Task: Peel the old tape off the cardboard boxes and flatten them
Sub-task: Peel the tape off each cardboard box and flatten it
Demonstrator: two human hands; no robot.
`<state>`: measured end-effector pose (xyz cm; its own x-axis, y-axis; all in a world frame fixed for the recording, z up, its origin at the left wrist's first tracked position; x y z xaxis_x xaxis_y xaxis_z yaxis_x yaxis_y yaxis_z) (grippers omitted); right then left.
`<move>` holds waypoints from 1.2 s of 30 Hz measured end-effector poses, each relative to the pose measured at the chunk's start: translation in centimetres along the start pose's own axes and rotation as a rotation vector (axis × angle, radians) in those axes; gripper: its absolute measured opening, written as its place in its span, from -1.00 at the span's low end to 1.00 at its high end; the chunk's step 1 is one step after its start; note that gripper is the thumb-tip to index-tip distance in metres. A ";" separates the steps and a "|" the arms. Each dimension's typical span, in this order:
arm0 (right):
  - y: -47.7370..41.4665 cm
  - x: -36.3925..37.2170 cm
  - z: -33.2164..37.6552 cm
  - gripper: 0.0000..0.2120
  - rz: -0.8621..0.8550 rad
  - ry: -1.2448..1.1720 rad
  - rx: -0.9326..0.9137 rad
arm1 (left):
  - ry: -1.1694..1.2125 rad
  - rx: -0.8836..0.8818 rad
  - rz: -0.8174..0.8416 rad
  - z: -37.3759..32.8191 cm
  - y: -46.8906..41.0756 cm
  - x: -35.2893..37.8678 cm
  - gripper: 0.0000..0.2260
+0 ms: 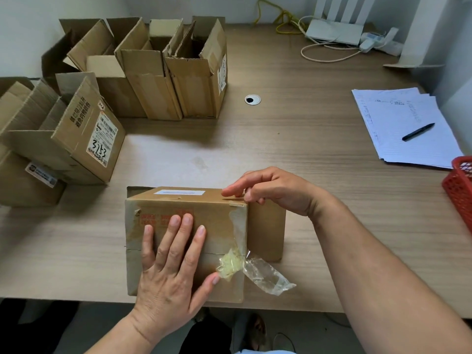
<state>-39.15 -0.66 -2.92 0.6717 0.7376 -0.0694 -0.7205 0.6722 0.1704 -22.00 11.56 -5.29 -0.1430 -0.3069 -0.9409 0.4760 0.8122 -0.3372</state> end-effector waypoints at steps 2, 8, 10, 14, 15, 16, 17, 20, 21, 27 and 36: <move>-0.1 0.3 0.4 -0.68 0.050 0.009 -0.005 | -0.002 0.001 -0.005 0.0 0.1 0.0 -0.37; -0.5 0.5 0.7 -0.78 0.098 -0.010 0.011 | -0.009 0.002 -0.005 0.0 0.2 0.1 -0.36; -0.5 0.6 0.9 -0.83 0.109 -0.050 0.017 | -0.006 0.005 -0.004 0.0 0.1 0.1 -0.36; -0.9 0.8 1.4 -0.92 0.104 -0.023 0.030 | 0.000 0.012 0.018 0.0 -0.1 0.0 -0.36; -1.0 0.8 1.4 -0.94 0.102 -0.004 0.042 | 0.001 0.014 0.029 0.0 -0.1 0.0 -0.36; -1.1 0.8 1.5 -0.96 0.101 0.014 0.057 | 0.003 0.015 0.042 0.1 -0.3 0.0 -0.36; -1.1 0.7 1.5 -0.95 0.096 0.036 0.074 | 0.005 0.011 0.057 0.2 -0.4 0.0 -0.36; -1.3 0.1 1.3 -0.86 0.019 0.129 0.132 | 0.018 -0.016 0.112 0.6 -1.5 0.0 -0.35; -1.4 -0.2 1.2 -0.84 -0.028 0.145 0.141 | 0.021 -0.026 0.140 0.7 -2.0 0.1 -0.35; -1.2 -1.5 -1.0 -0.80 -0.294 -0.055 0.113 | 0.040 -0.077 0.297 1.2 -4.5 0.9 -0.34; -1.2 -2.3 -3.9 -0.87 -0.551 -0.331 0.067 | 0.047 -0.162 0.503 2.4 -6.3 2.5 -0.32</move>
<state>-40.52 -2.93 -6.77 0.9655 0.2192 0.1408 -0.2495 0.9332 0.2586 -23.29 4.45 -5.48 0.0280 0.1595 -0.9868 0.3559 0.9209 0.1590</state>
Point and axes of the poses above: each hand's wrist, its own y-axis away from the middle knuckle, its own x-axis out of the palm, z = x × y, the point moved 7 cm from there along -y, towards the middle knuckle, and after that the axes turned 8 degrees about z, right-handed, at the moved point
